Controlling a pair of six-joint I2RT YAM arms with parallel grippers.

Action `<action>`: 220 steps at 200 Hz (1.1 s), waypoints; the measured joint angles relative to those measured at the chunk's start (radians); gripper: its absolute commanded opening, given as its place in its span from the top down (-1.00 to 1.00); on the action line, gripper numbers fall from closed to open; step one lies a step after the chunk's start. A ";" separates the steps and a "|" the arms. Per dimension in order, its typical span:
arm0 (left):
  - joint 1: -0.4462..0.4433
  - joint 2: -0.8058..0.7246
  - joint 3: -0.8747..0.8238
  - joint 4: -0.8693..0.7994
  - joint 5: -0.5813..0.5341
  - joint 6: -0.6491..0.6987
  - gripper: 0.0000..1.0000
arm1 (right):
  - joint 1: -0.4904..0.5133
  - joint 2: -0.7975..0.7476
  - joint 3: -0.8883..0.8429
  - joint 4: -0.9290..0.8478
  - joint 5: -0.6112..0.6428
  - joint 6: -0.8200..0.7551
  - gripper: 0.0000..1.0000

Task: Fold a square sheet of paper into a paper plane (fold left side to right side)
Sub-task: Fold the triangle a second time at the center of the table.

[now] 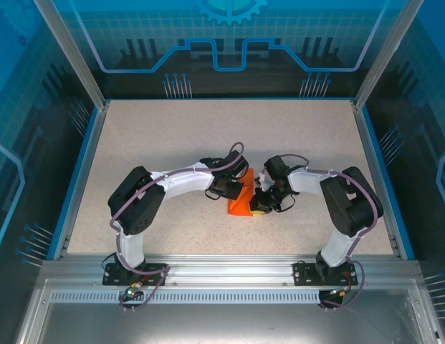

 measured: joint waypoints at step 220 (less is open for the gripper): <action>0.003 0.069 0.082 -0.077 -0.065 0.051 1.00 | 0.000 0.006 0.008 -0.010 0.001 -0.011 0.80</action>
